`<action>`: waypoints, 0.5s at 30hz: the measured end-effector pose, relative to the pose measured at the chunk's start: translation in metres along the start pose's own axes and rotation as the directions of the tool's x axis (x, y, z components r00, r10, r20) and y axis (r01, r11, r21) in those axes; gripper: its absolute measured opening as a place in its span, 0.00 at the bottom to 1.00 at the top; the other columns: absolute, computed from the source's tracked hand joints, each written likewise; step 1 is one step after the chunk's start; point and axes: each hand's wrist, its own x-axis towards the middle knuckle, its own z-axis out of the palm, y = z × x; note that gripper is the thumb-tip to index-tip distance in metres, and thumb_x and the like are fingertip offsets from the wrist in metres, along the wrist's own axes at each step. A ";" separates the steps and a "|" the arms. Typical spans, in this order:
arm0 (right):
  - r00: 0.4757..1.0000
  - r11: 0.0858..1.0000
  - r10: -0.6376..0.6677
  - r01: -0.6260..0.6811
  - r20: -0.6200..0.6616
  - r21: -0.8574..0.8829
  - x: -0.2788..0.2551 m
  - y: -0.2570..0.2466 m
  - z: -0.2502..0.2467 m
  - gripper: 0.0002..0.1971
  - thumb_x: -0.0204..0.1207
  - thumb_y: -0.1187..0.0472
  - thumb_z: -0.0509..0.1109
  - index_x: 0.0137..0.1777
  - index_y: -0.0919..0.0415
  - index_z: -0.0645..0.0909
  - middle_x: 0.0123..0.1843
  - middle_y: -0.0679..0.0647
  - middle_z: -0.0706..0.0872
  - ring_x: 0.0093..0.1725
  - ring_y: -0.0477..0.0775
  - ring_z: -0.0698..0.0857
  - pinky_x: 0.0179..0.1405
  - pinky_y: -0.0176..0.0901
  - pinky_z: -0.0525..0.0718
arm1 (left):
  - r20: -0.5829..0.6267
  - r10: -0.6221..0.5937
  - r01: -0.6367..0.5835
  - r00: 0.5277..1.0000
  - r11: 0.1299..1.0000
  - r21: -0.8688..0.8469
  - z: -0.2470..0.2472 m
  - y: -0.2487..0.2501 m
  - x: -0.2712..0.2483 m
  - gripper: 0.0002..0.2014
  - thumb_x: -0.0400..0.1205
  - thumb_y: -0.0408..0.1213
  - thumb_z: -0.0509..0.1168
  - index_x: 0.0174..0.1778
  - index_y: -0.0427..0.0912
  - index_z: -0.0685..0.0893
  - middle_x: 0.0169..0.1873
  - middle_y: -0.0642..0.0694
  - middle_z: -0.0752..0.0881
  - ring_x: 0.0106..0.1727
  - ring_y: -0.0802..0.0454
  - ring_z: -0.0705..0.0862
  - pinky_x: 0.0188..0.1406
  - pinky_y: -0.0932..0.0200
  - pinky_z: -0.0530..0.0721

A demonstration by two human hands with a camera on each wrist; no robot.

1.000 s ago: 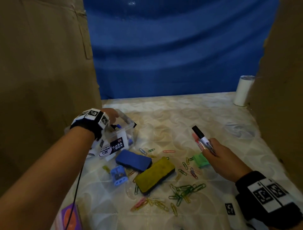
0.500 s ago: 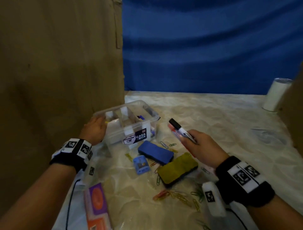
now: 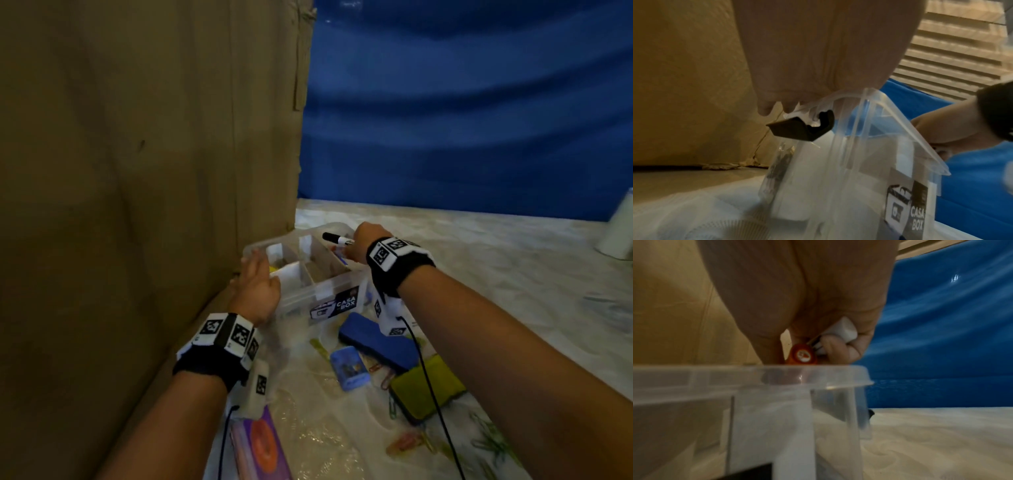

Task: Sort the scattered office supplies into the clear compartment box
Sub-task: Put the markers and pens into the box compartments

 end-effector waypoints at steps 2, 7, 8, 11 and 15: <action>1.000 1.000 0.013 -0.013 0.003 -0.015 0.008 -0.001 0.007 0.18 0.72 0.44 0.72 0.45 0.61 0.80 0.33 0.55 0.81 0.31 0.55 0.80 0.32 0.42 0.75 | 0.016 0.000 0.000 1.000 1.000 0.023 -0.002 0.001 -0.002 0.29 0.88 0.40 0.45 0.84 0.42 0.43 0.84 0.47 0.39 0.85 0.46 0.38 0.83 0.41 0.42; 0.998 0.992 -0.004 -0.005 -0.067 -0.122 0.011 -0.002 0.008 0.23 0.74 0.37 0.67 0.48 0.59 0.79 0.44 0.58 0.84 0.41 0.59 0.83 0.36 0.44 0.76 | 0.021 0.010 -0.010 1.000 0.999 0.040 -0.002 0.002 -0.003 0.28 0.88 0.41 0.45 0.84 0.44 0.44 0.84 0.48 0.39 0.85 0.46 0.38 0.83 0.40 0.42; 0.996 0.987 -0.022 0.008 -0.088 -0.158 0.012 -0.002 0.010 0.24 0.75 0.37 0.67 0.53 0.60 0.79 0.50 0.59 0.85 0.47 0.61 0.84 0.39 0.45 0.76 | 0.017 0.009 -0.009 1.000 0.999 0.036 -0.001 0.002 -0.003 0.28 0.88 0.41 0.45 0.84 0.45 0.44 0.84 0.49 0.39 0.85 0.47 0.38 0.82 0.40 0.41; 0.991 0.970 -0.056 0.025 -0.121 -0.240 0.008 -0.002 0.017 0.28 0.75 0.43 0.69 0.67 0.61 0.74 0.64 0.60 0.77 0.60 0.64 0.81 0.49 0.53 0.78 | 0.012 0.003 -0.003 1.000 1.000 0.019 -0.002 0.002 -0.002 0.28 0.88 0.41 0.45 0.85 0.47 0.45 0.84 0.50 0.39 0.85 0.47 0.38 0.82 0.40 0.40; 0.993 0.989 0.017 -0.034 -0.117 -0.145 0.006 0.002 0.012 0.26 0.78 0.50 0.67 0.71 0.64 0.69 0.69 0.63 0.73 0.64 0.66 0.80 0.55 0.54 0.79 | 0.007 0.005 -0.005 1.000 1.000 0.017 0.000 0.001 -0.003 0.28 0.88 0.41 0.45 0.85 0.47 0.45 0.84 0.50 0.40 0.85 0.47 0.39 0.82 0.39 0.40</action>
